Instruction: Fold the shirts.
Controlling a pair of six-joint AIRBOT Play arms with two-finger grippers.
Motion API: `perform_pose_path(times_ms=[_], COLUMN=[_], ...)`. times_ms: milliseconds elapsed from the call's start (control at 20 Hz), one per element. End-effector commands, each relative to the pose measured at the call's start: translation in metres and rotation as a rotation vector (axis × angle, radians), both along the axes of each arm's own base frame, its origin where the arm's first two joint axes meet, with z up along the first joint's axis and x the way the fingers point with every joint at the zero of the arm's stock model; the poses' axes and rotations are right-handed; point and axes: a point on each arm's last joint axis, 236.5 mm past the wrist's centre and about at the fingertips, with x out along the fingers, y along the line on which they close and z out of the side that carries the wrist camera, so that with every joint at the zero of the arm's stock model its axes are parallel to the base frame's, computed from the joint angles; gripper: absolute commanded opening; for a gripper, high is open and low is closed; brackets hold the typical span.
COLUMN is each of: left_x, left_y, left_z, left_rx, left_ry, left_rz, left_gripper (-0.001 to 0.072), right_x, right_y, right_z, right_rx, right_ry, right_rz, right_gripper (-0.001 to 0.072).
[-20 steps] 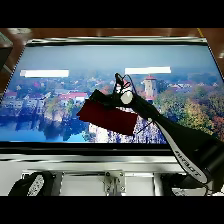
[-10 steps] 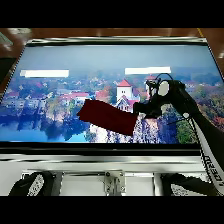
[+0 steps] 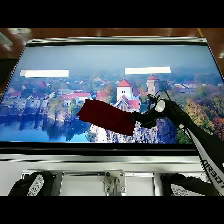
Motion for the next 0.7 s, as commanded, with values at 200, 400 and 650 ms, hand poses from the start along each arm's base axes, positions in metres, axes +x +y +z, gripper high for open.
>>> perform_pose_path(times_ms=[200, 400, 650], left_x=[0.001, 0.000, -0.018], left_y=[0.000, -0.002, -0.020], left_z=[-0.002, -0.004, -0.014], left_rx=[-0.017, -0.022, -0.049], left_ry=[0.018, 0.034, 0.124], left_rz=[-0.001, -0.012, -0.095], left_gripper=[0.0035, 0.0035, 0.0034], right_x=[0.019, 0.052, 0.151], right_y=[0.042, 0.040, -0.064], right_z=[-0.023, -0.003, 0.070], right_rx=[0.201, 0.214, 0.178], right_ry=[0.002, -0.173, -0.446], right_rz=[-0.101, 0.002, -0.186], right_gripper=[0.0687, 0.0056, 0.0056])
